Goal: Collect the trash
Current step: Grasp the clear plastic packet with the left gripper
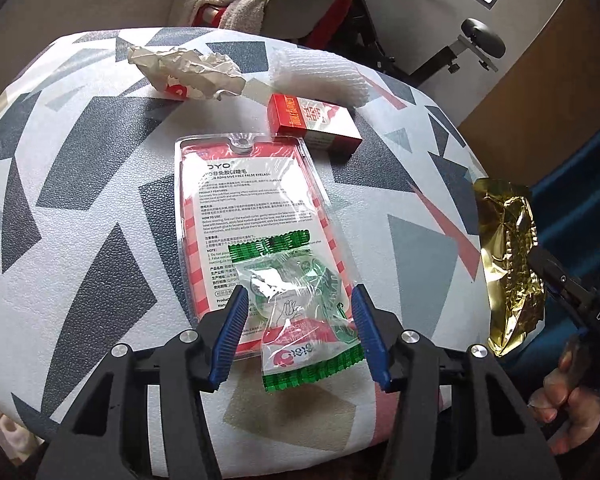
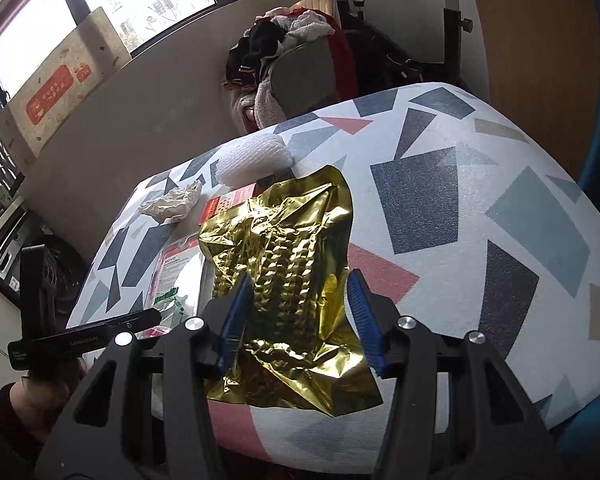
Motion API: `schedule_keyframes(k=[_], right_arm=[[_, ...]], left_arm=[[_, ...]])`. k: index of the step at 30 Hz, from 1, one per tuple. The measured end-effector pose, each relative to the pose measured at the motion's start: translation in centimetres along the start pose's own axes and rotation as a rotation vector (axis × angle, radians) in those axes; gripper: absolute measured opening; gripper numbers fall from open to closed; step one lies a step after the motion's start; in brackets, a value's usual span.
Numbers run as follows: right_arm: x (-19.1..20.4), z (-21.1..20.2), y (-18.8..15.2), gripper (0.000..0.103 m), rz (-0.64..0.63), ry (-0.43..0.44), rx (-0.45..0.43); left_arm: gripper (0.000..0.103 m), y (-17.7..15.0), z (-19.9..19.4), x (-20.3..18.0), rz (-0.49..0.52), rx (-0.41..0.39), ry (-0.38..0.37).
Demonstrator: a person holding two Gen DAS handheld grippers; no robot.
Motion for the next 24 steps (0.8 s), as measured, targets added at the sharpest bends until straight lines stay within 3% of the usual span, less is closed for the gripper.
schedule_keyframes(k=[1,3,8,16,24], right_arm=[[0.0,0.0,0.0,0.051,0.001,0.000,-0.001],[0.1,-0.1,0.0,0.051,0.001,0.002,-0.002],[0.4,-0.4,-0.3,0.051,-0.004,0.001,-0.003],[2.2,-1.4,-0.6,0.051,-0.044,0.002,-0.014],[5.8,-2.2,-3.0,0.051,-0.105,0.022,-0.003]], left_arm=[[0.052,0.0,0.4,0.0,0.012,0.002,0.015],[0.034,0.1,0.6,-0.1,0.046,-0.021,0.047],[0.027,0.6,-0.7,0.1,0.093,-0.074,0.049],[0.026,1.0,-5.9,-0.3,0.176,-0.183,0.023],[0.026,-3.1,-11.2,0.1,0.289,-0.254,0.000]])
Point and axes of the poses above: each gripper's, at about its wrist camera, not at the fingertips, and z roughly the way its jaws point, x to its left, y to its top, the point moved 4 cm from there along z, roughly the way its jaws point
